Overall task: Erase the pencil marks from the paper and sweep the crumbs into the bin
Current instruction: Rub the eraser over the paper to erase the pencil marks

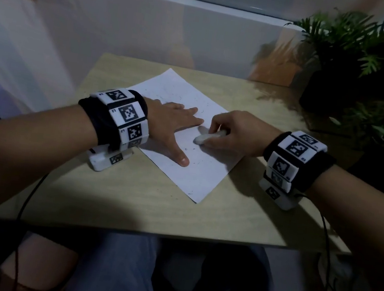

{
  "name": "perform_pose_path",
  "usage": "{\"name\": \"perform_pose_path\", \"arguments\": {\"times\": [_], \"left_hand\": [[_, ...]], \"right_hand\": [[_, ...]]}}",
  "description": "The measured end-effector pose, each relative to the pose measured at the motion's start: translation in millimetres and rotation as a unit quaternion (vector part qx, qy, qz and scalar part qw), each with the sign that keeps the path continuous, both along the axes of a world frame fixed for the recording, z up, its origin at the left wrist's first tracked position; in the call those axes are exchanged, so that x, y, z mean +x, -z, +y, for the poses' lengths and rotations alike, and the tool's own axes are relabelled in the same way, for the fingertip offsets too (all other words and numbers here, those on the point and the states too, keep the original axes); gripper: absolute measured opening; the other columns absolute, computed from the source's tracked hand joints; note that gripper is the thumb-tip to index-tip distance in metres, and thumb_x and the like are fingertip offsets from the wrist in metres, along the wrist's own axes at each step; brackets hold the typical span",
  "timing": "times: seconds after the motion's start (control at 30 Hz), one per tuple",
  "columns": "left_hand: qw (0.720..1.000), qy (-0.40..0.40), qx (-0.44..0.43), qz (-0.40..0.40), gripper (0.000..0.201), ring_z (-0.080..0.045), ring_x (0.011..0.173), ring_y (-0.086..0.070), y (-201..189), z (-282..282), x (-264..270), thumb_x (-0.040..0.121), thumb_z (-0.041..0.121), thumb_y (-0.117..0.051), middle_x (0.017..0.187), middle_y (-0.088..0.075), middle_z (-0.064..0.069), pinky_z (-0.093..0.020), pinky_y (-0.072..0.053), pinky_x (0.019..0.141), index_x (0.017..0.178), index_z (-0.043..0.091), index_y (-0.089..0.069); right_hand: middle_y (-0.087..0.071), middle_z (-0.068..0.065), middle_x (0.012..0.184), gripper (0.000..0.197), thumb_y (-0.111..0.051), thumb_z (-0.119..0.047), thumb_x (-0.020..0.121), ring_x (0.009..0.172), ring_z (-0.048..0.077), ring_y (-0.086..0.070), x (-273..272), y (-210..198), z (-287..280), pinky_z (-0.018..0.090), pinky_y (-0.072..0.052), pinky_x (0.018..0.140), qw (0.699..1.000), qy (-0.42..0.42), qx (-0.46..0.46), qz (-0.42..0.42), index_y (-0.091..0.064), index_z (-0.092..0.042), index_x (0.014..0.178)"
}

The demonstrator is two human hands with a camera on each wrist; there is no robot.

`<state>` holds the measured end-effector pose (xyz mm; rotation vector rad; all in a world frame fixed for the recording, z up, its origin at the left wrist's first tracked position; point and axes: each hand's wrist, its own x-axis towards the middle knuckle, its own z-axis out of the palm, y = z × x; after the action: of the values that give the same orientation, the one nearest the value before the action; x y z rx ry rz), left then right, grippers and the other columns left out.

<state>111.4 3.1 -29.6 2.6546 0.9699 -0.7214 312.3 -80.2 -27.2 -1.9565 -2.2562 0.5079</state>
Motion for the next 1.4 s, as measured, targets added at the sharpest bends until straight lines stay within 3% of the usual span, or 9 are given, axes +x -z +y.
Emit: {"name": "perform_pose_path", "arguments": {"times": [0.17,0.33,0.5,0.7,0.9,1.03,1.2,1.27,1.4], "left_hand": [[0.999,-0.011,-0.005,-0.036,0.120,-0.015,0.156,0.008,-0.1,-0.6,-0.6,0.068,0.083,-0.068,0.169,0.011,0.014,-0.056,-0.006,0.124,0.160,0.039,-0.004],[0.999,-0.016,-0.005,-0.050,0.120,-0.015,0.156,0.004,-0.6,-2.2,-0.7,0.067,0.081,-0.070,0.170,0.007,0.012,-0.054,-0.008,0.125,0.160,0.038,-0.009],[0.999,-0.017,-0.025,-0.035,0.122,-0.014,0.156,0.010,-4.7,-0.3,-1.6,0.070,0.073,-0.075,0.169,0.013,0.010,-0.050,-0.004,0.124,0.161,0.038,-0.003],[0.999,-0.020,-0.025,-0.036,0.127,-0.011,0.155,0.010,0.6,3.2,-3.0,0.064,0.078,-0.075,0.169,0.014,0.013,-0.049,-0.004,0.126,0.161,0.039,-0.003],[0.999,-0.015,-0.018,-0.040,0.126,-0.012,0.156,0.009,2.9,4.1,-2.7,0.064,0.081,-0.072,0.169,0.013,0.012,-0.053,-0.005,0.125,0.161,0.040,-0.004],[0.999,-0.013,-0.021,-0.047,0.126,-0.015,0.156,0.007,4.4,4.6,-2.9,0.061,0.084,-0.072,0.169,0.012,0.010,-0.053,-0.005,0.123,0.160,0.044,-0.005],[1.000,-0.013,0.001,-0.021,0.133,-0.019,0.156,0.009,6.0,4.0,-2.9,0.057,0.097,-0.054,0.168,0.021,0.006,-0.054,-0.007,0.125,0.160,0.038,0.007],[1.000,-0.009,-0.015,-0.011,0.139,-0.021,0.156,0.012,3.2,3.9,-3.7,0.051,0.100,-0.052,0.167,0.024,0.005,-0.055,-0.005,0.125,0.159,0.039,0.011],[0.999,-0.007,-0.034,0.006,0.143,-0.019,0.154,0.018,-1.4,1.9,-2.4,0.048,0.091,-0.060,0.166,0.025,0.006,-0.058,-0.003,0.125,0.159,0.040,0.012]], "right_hand": [[-0.055,-0.005,0.069,0.044,-0.052,-0.063,0.082,0.069,0.023,-0.053,6.0,4.4,6.9,0.033,-0.039,0.059,0.994,0.061,0.083,-0.046,-0.051,-0.021,0.071],[-0.054,-0.012,0.074,0.032,-0.068,-0.059,0.084,0.068,0.008,-0.050,-3.2,2.0,-4.5,0.026,-0.038,0.058,1.000,-0.018,0.018,-0.010,-0.060,-0.027,0.088],[-0.059,0.000,0.079,0.038,-0.051,-0.056,0.086,0.078,0.026,-0.057,5.5,2.6,4.4,0.036,-0.043,0.064,0.994,0.067,0.080,-0.034,-0.058,-0.019,0.082],[-0.054,-0.012,0.076,0.030,-0.068,-0.055,0.085,0.070,0.009,-0.049,-8.1,3.2,-10.8,0.027,-0.036,0.060,0.999,-0.036,0.009,-0.012,-0.059,-0.027,0.089],[-0.055,-0.004,0.072,0.041,-0.048,-0.060,0.086,0.070,0.021,-0.053,-12.8,0.3,-11.6,0.032,-0.036,0.059,0.995,0.022,0.077,-0.058,-0.057,-0.020,0.084],[-0.054,-0.013,0.074,0.030,-0.067,-0.055,0.085,0.069,0.005,-0.049,-18.6,-0.8,-19.9,0.023,-0.036,0.059,0.998,-0.055,0.012,-0.015,-0.060,-0.026,0.090],[-0.058,-0.006,0.082,0.036,-0.061,-0.062,0.085,0.080,0.021,-0.057,1.1,5.3,-2.9,0.033,-0.042,0.065,0.996,0.071,0.047,-0.032,-0.057,-0.026,0.086],[-0.061,0.000,0.089,0.040,-0.055,-0.063,0.085,0.083,0.026,-0.058,2.7,8.0,-1.6,0.038,-0.048,0.070,0.993,0.089,0.063,-0.037,-0.053,-0.026,0.097],[-0.055,-0.012,0.077,0.038,-0.065,-0.060,0.083,0.071,0.006,-0.052,-9.2,4.7,-12.7,0.021,-0.037,0.060,0.999,-0.008,0.029,0.019,-0.054,-0.026,0.097]]}}
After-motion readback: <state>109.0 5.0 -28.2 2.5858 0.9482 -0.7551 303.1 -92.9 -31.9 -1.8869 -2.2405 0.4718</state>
